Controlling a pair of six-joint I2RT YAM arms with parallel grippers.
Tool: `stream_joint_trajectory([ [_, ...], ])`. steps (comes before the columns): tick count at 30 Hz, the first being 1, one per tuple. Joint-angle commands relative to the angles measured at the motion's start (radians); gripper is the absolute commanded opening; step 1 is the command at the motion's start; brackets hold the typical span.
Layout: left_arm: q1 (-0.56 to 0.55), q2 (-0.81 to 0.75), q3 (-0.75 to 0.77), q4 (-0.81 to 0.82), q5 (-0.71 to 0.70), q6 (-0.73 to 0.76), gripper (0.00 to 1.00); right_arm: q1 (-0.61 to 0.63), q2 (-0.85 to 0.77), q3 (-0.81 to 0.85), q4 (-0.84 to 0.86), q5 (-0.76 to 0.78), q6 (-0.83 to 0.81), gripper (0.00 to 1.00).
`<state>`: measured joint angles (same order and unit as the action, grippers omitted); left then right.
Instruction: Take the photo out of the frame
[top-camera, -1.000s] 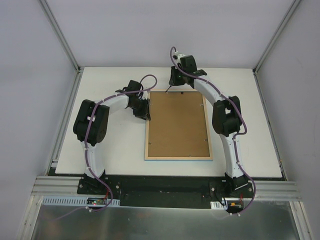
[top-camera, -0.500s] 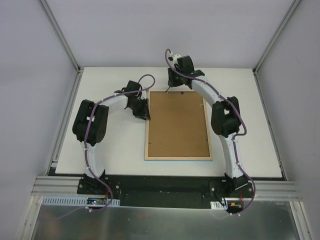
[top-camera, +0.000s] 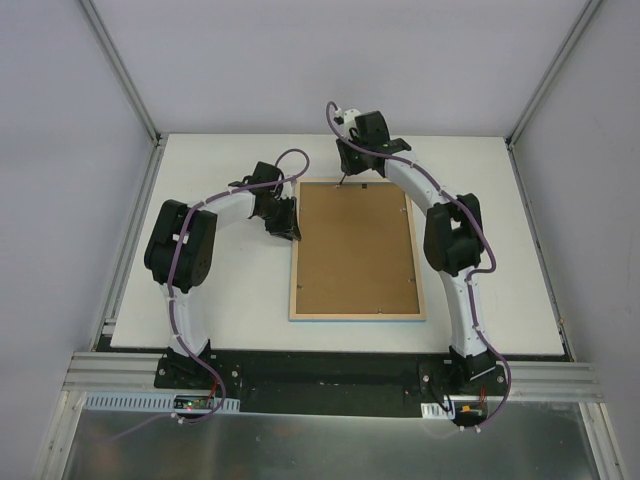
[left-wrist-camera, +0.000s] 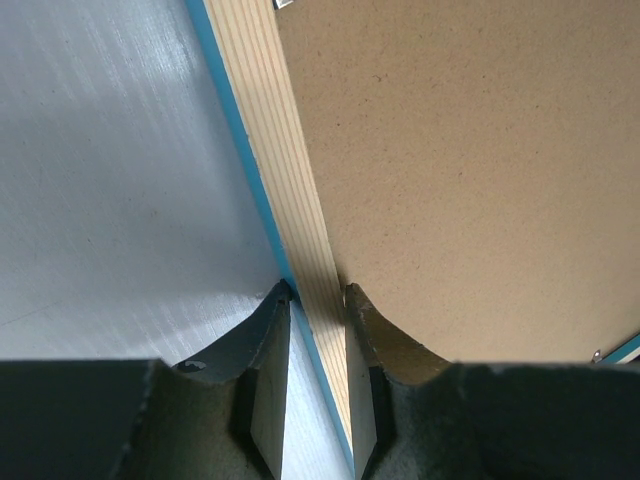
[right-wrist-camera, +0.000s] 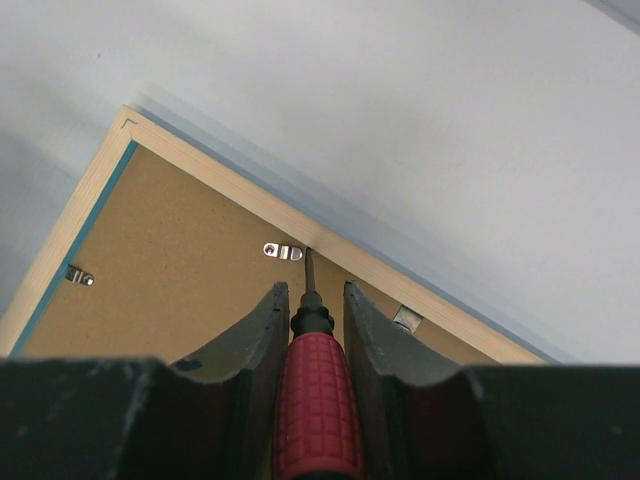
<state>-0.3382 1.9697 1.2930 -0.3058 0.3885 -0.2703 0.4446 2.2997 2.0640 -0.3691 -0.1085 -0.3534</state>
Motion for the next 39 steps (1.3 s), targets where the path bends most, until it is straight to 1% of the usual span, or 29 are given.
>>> stream_joint_trajectory([
  [1,0.011,0.014,-0.043,-0.076,-0.050,0.020,0.00,0.005,-0.068,-0.005,-0.034,0.032,-0.100,0.01],
  [7,0.011,0.011,-0.040,-0.067,-0.028,0.022,0.00,0.019,-0.095,0.007,-0.056,-0.006,-0.122,0.01],
  [11,0.011,0.012,-0.038,-0.065,-0.014,0.023,0.00,0.020,-0.170,-0.033,-0.100,-0.031,-0.127,0.01],
  [15,0.011,0.011,-0.035,-0.064,0.004,0.026,0.00,0.019,-0.339,-0.181,-0.113,-0.068,-0.159,0.01],
  [19,0.011,0.009,-0.031,-0.061,0.019,0.029,0.00,-0.003,-0.534,-0.390,-0.111,-0.094,-0.216,0.01],
  [22,0.011,0.000,-0.029,-0.061,0.029,0.034,0.00,-0.043,-0.653,-0.528,-0.084,-0.102,-0.232,0.01],
  [25,0.011,-0.011,-0.027,-0.059,0.041,0.039,0.00,-0.099,-0.721,-0.636,-0.030,-0.073,-0.231,0.01],
  [27,0.011,-0.017,-0.026,-0.059,0.047,0.042,0.00,-0.136,-0.737,-0.698,0.011,-0.053,-0.226,0.01],
  [30,0.011,-0.020,-0.024,-0.059,0.059,0.045,0.00,-0.185,-0.726,-0.751,0.076,-0.051,-0.202,0.01],
  [35,0.011,-0.009,-0.020,-0.059,0.081,0.048,0.00,-0.201,-0.662,-0.742,0.098,-0.077,-0.184,0.01],
  [39,0.011,-0.002,-0.017,-0.059,0.093,0.051,0.00,-0.201,-0.612,-0.714,0.098,-0.033,-0.160,0.01],
])
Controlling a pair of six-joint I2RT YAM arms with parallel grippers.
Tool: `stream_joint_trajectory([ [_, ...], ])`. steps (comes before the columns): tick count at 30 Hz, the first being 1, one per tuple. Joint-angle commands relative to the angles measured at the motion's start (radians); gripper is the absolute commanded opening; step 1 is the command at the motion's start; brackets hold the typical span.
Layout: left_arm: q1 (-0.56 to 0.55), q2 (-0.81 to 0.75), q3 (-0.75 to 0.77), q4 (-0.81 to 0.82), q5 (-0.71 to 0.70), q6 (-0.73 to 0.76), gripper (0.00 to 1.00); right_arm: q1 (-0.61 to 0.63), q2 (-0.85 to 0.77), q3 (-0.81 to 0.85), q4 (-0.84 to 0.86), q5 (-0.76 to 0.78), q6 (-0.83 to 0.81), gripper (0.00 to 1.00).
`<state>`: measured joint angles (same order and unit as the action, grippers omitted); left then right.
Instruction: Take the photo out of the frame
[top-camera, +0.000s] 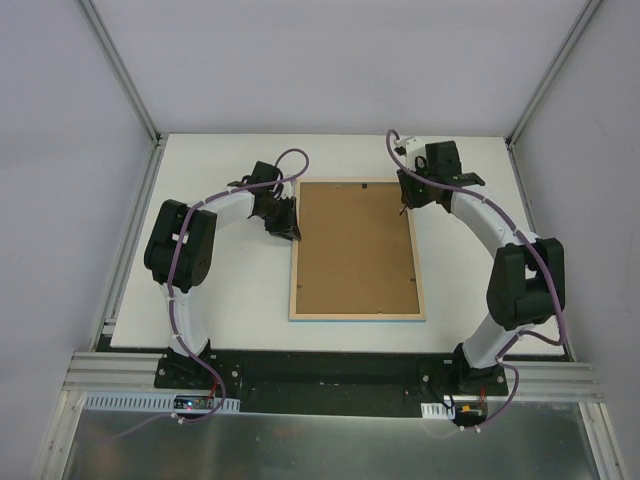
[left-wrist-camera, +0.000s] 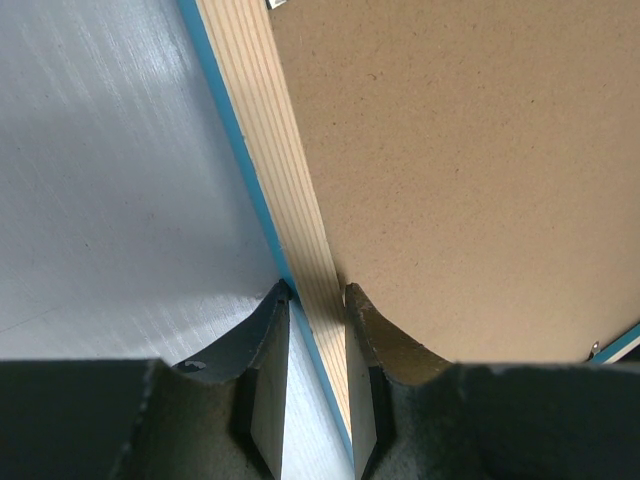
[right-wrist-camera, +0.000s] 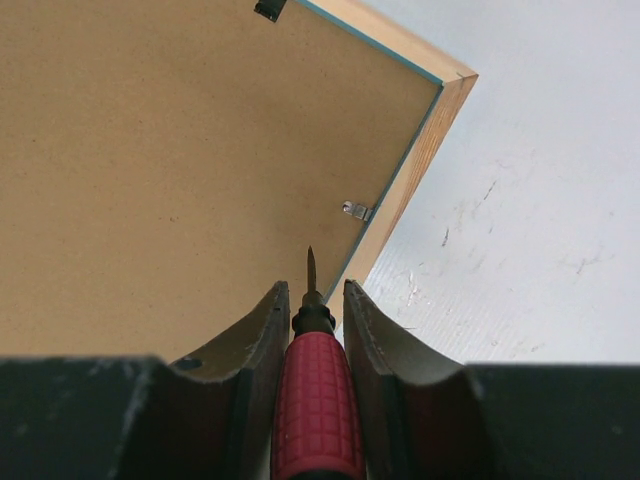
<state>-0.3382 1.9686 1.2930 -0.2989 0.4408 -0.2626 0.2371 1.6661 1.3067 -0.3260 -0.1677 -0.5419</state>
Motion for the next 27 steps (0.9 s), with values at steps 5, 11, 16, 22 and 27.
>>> stream_joint_trajectory([
  [5,0.013,-0.008,-0.020,-0.066,0.045,0.046,0.00,0.005,0.073,0.063,0.067,0.073,0.031,0.01],
  [11,0.013,-0.002,-0.017,-0.066,0.045,0.048,0.00,0.005,0.109,0.111,0.036,0.092,0.000,0.01],
  [16,0.013,-0.004,-0.017,-0.066,0.047,0.046,0.00,0.007,0.115,0.101,0.051,0.117,-0.024,0.01],
  [22,0.013,-0.004,-0.018,-0.066,0.052,0.049,0.00,0.007,0.127,0.117,0.044,0.103,-0.023,0.01],
  [27,0.013,-0.007,-0.018,-0.066,0.053,0.051,0.00,0.008,0.139,0.126,0.022,0.094,-0.023,0.01],
])
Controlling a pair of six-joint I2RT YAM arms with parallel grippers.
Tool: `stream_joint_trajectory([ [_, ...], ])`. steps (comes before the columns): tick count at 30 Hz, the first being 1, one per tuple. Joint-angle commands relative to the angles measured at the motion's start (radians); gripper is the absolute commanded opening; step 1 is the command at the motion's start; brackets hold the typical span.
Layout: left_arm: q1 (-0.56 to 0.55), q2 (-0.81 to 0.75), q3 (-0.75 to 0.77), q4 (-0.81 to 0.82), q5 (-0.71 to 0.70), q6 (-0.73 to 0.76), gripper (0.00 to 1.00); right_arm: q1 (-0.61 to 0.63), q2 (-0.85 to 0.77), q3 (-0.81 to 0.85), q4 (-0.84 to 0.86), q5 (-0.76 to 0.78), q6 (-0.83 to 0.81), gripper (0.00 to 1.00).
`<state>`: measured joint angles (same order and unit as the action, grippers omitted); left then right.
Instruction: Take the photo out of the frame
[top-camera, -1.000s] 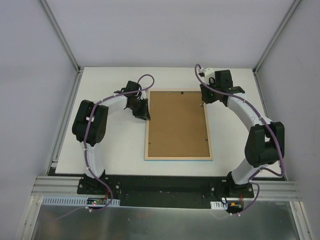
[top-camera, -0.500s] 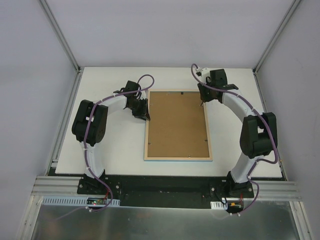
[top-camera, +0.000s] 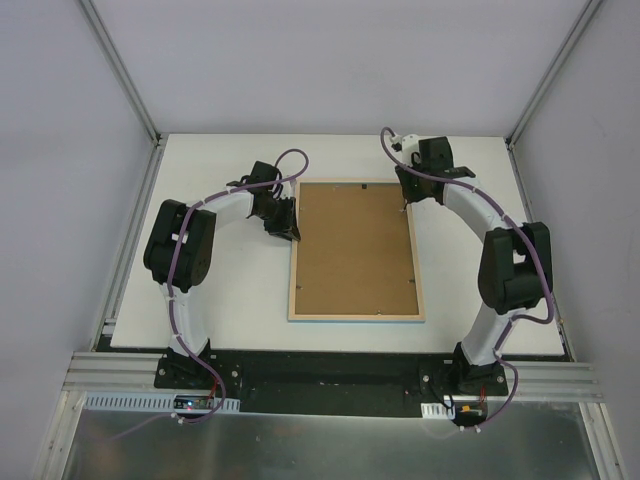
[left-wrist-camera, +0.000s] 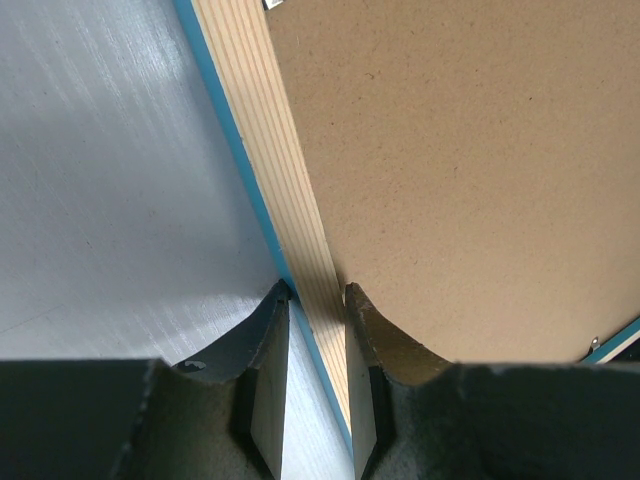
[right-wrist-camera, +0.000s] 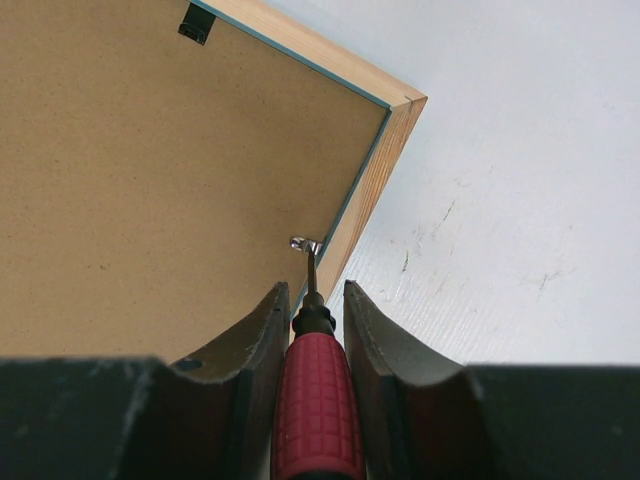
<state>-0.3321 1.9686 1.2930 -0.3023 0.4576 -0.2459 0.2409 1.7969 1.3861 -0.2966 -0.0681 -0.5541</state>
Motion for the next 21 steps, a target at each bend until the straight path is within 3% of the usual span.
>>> stream_joint_trajectory([
  [1,0.007,-0.008,-0.018,-0.063,0.038,0.034,0.00,0.005,0.012,0.047,-0.007,0.002,-0.016,0.01],
  [21,0.007,0.006,-0.015,-0.063,0.049,0.036,0.00,0.005,-0.021,0.028,-0.067,-0.042,-0.043,0.01],
])
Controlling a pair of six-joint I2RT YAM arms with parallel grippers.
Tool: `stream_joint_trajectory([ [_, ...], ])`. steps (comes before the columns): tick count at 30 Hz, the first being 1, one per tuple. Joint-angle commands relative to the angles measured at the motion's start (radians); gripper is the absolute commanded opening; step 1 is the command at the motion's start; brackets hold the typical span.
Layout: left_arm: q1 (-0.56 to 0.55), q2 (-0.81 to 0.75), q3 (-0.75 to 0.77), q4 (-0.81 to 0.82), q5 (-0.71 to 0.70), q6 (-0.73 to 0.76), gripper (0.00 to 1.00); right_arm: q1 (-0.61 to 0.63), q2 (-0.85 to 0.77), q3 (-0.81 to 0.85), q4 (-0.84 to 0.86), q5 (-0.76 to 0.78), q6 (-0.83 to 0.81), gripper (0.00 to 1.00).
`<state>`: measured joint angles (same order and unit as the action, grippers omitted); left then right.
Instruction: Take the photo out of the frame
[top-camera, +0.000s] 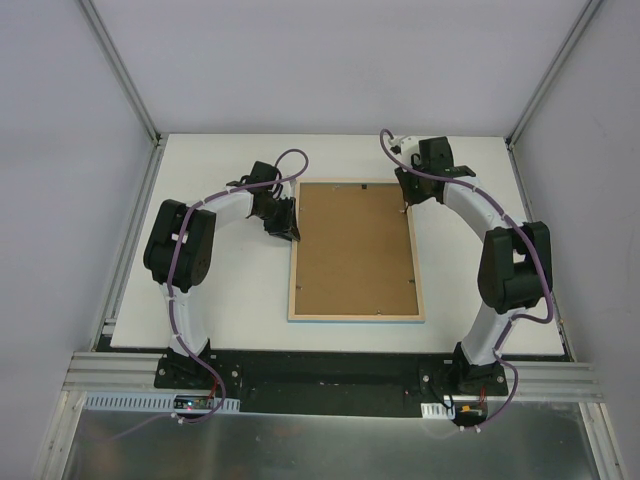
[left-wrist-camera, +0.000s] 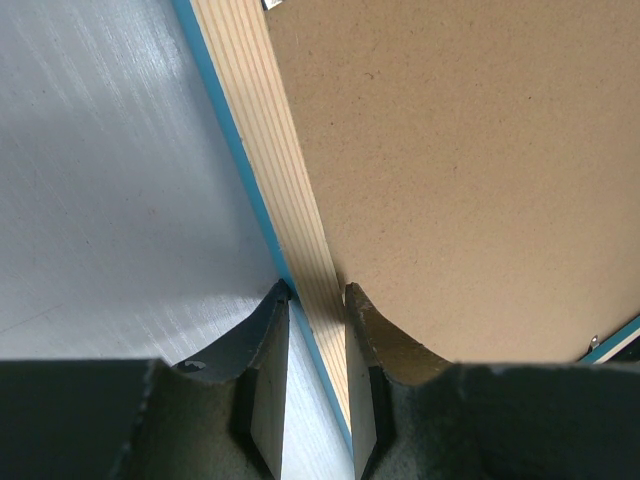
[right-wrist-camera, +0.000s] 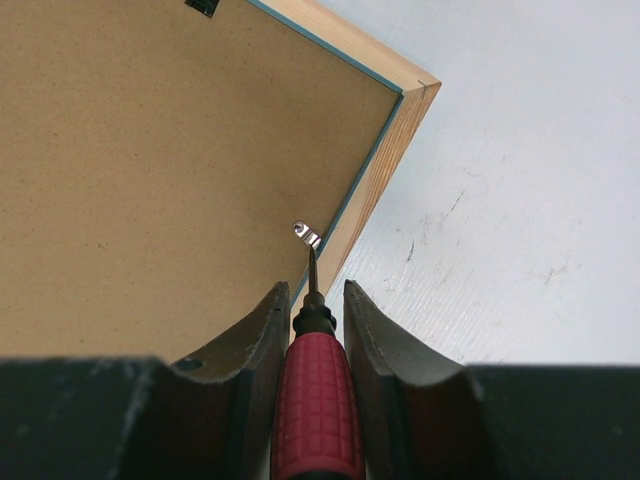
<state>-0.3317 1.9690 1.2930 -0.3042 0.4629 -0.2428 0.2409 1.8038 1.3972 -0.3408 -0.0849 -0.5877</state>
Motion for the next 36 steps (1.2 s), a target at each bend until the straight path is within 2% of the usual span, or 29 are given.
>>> stream_joint_trajectory([
  [1,0.005,0.004,-0.017,-0.061,0.043,0.033,0.00,0.005,-0.021,0.017,-0.020,-0.026,-0.009,0.01],
  [15,0.006,0.014,-0.014,-0.061,0.046,0.033,0.00,0.006,-0.049,0.020,-0.067,-0.078,-0.023,0.01],
  [26,0.006,0.018,-0.014,-0.061,0.054,0.036,0.00,0.015,0.014,-0.001,0.048,0.053,-0.058,0.01],
  [36,0.006,0.021,-0.014,-0.059,0.074,0.040,0.00,0.032,0.032,-0.021,0.129,0.045,-0.041,0.01],
])
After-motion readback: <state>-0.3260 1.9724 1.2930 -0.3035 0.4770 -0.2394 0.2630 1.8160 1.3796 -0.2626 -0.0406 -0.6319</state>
